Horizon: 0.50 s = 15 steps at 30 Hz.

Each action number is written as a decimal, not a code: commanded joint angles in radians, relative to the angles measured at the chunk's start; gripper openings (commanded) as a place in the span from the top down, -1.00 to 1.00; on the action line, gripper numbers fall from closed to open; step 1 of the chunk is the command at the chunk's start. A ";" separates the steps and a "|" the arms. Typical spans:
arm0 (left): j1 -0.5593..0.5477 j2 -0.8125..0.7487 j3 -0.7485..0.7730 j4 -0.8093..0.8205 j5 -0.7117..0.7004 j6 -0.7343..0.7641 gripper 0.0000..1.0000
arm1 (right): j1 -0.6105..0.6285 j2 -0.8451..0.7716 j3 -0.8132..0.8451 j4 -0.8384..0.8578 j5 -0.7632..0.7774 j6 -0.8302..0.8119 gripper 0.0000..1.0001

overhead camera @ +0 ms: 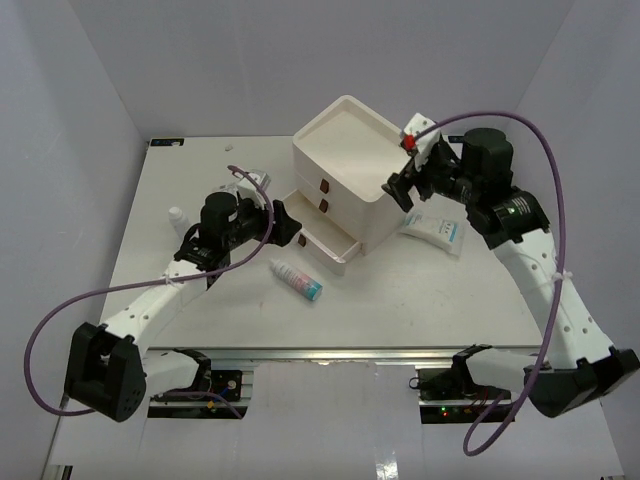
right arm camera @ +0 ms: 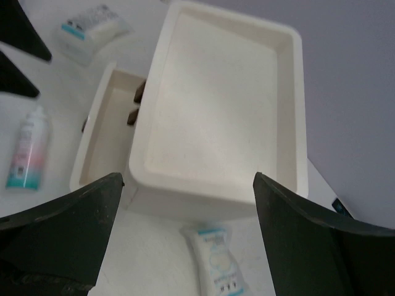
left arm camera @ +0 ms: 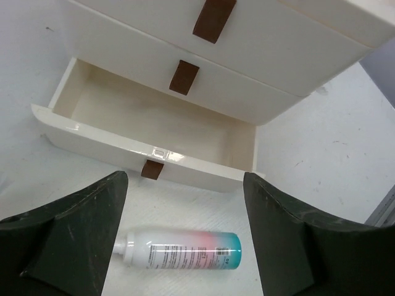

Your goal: Organize the makeup

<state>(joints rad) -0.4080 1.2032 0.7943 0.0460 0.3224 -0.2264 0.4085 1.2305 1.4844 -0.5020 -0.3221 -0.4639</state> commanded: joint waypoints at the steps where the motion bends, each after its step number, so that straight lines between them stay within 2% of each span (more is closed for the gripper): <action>1: 0.008 -0.181 -0.047 -0.084 -0.045 -0.031 -0.82 | -0.051 -0.188 -0.231 -0.046 -0.129 -0.223 -0.82; 4: 0.009 -0.261 -0.075 -0.161 -0.069 -0.043 -0.82 | -0.057 -0.280 -0.376 -0.174 -0.262 -0.437 -0.82; 7: 0.009 -0.369 -0.095 -0.210 -0.133 -0.069 -0.82 | -0.057 -0.282 -0.446 -0.287 -0.420 -0.545 -0.85; 11: 0.011 -0.466 -0.112 -0.241 -0.205 -0.085 -0.79 | -0.024 -0.181 -0.445 -0.301 -0.477 -0.494 -0.94; 15: 0.009 -0.542 -0.113 -0.277 -0.236 -0.067 -0.79 | 0.155 -0.079 -0.428 -0.215 -0.326 -0.399 -0.93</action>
<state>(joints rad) -0.4019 0.7379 0.6922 -0.1649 0.1611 -0.2942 0.4023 1.0794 1.0321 -0.7764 -0.7008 -0.9130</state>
